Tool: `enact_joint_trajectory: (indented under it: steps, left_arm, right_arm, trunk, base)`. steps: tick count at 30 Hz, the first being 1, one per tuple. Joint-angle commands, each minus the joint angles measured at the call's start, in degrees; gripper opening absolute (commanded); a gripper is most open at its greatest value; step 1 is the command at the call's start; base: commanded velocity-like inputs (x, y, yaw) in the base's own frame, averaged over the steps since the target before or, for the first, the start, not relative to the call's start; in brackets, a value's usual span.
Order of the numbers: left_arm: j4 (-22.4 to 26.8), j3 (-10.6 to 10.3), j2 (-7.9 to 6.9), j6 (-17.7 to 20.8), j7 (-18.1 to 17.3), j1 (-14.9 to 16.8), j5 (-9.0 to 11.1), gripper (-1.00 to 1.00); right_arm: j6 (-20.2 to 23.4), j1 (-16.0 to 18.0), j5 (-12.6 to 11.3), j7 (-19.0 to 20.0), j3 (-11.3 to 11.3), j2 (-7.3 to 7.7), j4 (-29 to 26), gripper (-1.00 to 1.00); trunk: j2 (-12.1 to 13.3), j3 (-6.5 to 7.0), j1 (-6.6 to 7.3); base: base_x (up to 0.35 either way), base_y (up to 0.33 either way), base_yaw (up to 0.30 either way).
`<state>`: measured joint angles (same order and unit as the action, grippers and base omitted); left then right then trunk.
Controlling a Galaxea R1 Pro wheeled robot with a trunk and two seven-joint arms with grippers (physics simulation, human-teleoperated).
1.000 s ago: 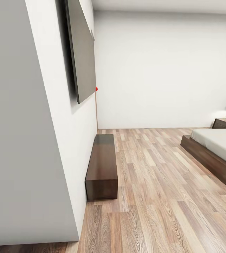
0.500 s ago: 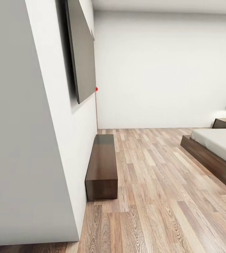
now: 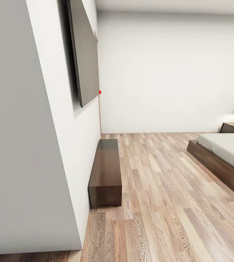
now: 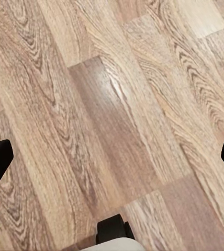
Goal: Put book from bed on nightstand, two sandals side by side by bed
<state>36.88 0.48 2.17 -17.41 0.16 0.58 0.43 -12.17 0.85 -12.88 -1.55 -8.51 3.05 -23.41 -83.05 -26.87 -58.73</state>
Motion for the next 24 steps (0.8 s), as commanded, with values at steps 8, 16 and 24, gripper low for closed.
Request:
enact_joint_trajectory:
  steps: [8,16,24]
  left_arm:
    - [0.0,0.0,0.02,-0.2,0.0,0.0,0.0,1.0]
    - [0.0,-0.1,0.1,-0.2,0.0,0.0,0.0,1.0]
    - [-1.4,-0.1,0.15,-0.2,0.0,0.0,0.0,1.0]
  right_arm:
    - [-0.3,0.0,-0.5,0.0,0.2,0.03,0.0,1.0]
    - [-0.3,0.0,-0.5,0.0,0.2,0.03,0.0,1.0]
    - [-0.3,0.0,-0.5,-0.1,0.1,0.02,0.0,1.0]
  trunk:
    - [0.0,-0.06,0.0]
    - [0.0,-0.06,0.0]
    - [0.0,-0.06,0.0]
  base:
    - [0.0,0.0,-0.053]
    - [0.0,0.0,-0.226]
    - [0.0,0.0,-0.281]
